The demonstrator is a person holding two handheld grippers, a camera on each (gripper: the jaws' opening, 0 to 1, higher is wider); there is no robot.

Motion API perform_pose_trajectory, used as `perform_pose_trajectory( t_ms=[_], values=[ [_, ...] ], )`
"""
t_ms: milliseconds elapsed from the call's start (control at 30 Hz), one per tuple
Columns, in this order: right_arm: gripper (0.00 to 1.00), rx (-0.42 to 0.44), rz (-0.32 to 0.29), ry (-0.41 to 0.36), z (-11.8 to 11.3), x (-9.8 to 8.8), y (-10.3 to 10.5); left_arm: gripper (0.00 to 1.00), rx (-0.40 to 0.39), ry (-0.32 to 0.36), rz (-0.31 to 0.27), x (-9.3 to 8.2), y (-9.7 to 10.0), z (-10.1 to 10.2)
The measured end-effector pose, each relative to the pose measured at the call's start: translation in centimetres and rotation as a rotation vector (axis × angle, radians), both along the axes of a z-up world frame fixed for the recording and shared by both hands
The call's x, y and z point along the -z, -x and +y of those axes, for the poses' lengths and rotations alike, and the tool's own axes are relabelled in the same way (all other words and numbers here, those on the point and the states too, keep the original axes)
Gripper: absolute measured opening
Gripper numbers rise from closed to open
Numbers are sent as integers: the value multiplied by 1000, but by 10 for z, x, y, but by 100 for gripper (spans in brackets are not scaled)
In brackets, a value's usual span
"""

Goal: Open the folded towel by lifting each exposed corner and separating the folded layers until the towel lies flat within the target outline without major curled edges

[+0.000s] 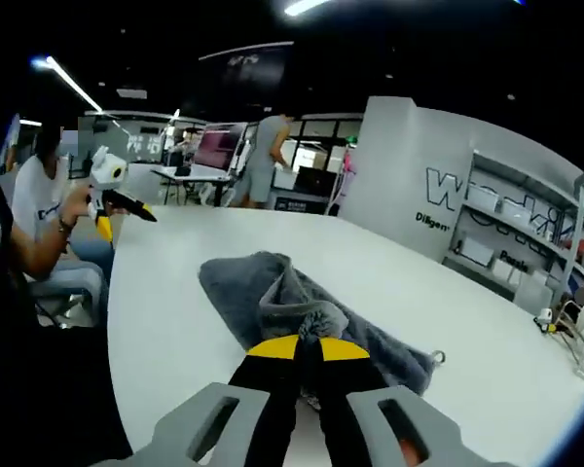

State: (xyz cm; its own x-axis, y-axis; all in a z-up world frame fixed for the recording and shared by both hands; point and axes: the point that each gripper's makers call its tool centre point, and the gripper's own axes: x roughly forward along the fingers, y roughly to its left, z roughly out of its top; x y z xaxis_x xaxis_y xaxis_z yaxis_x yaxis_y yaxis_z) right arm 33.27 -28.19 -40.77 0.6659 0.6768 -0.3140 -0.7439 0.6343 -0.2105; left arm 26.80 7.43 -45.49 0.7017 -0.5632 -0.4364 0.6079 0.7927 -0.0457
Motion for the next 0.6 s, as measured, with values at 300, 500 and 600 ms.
perform_pose_trajectory(
  t_ms=[300,500,600],
  values=[
    [2,-20,110,-14,-9,42,27,96,13,-8,10,4,1,-5],
    [2,-13,180,16,-15,66,33,96,18,-17,7,4,-3,-9],
    [2,-5,179,34,-18,68,31,96,24,-18,-5,2,-11,-13]
  ],
)
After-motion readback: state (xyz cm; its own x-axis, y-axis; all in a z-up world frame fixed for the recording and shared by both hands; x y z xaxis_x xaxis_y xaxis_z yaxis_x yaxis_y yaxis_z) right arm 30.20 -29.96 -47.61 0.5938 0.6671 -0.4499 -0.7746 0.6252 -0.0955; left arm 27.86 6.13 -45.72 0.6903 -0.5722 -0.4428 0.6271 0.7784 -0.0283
